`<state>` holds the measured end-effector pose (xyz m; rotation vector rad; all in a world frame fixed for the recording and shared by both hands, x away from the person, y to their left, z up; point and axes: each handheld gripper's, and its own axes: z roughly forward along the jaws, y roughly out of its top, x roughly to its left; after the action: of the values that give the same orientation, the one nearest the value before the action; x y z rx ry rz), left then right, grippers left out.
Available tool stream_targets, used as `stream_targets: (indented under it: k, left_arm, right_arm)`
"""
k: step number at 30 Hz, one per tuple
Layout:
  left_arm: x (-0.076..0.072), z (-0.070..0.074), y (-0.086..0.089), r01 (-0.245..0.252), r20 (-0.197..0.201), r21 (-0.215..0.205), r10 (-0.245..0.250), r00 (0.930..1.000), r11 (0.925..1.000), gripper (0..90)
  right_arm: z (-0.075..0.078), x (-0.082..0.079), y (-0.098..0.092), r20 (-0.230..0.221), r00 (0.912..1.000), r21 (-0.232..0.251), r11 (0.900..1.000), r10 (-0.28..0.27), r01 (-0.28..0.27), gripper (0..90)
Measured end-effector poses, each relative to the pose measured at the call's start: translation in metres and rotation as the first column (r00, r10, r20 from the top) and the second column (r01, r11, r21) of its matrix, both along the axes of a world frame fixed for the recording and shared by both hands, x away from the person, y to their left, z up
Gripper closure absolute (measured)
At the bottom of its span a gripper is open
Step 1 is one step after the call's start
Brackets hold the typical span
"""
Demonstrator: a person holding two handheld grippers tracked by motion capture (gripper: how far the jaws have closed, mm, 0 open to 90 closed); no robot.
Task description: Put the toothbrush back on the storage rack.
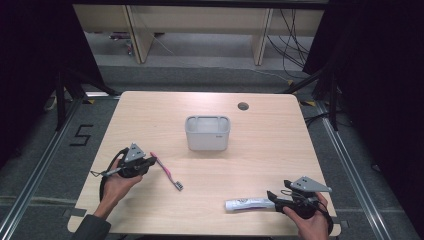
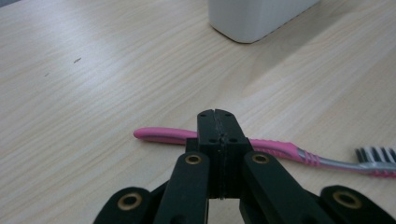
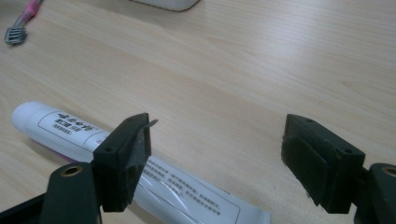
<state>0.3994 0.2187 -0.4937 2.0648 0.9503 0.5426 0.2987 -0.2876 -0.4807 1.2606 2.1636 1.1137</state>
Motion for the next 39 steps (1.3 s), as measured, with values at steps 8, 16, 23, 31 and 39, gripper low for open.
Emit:
stream_targets:
  k: [8,16,23,31,39]
  left_arm:
    - [0.018,-0.002,-0.003,-0.011,-0.016,0.018,0.012,0.9998,0.9998,89.7]
    - [0.034,-0.005,-0.006,-0.017,-0.027,0.025,0.018,0.9995,0.9995,89.7]
    - [0.045,-0.009,-0.006,-0.042,-0.037,0.036,0.043,0.9984,0.9985,89.7]
    - [0.052,-0.012,-0.005,-0.051,-0.06,0.056,0.054,0.9967,0.9971,89.7]
    - [0.052,-0.015,0.001,-0.053,-0.078,0.072,0.059,0.9952,0.996,89.6]
  right_arm:
    - [0.0,0.001,-0.001,0.004,1.0,-0.004,1.0,0.003,-0.003,25.2]
    - [0.0,0.001,-0.001,0.003,1.0,-0.005,1.0,0.004,-0.004,25.3]
    - [-0.001,0.001,-0.001,-0.002,0.9999,0.002,1.0,0.01,-0.01,25.4]
    - [-0.001,0.001,-0.001,-0.003,0.9999,0.002,1.0,0.01,-0.01,25.4]
    - [-0.001,0.001,0.0,-0.004,0.9999,0.007,1.0,0.013,-0.013,25.6]
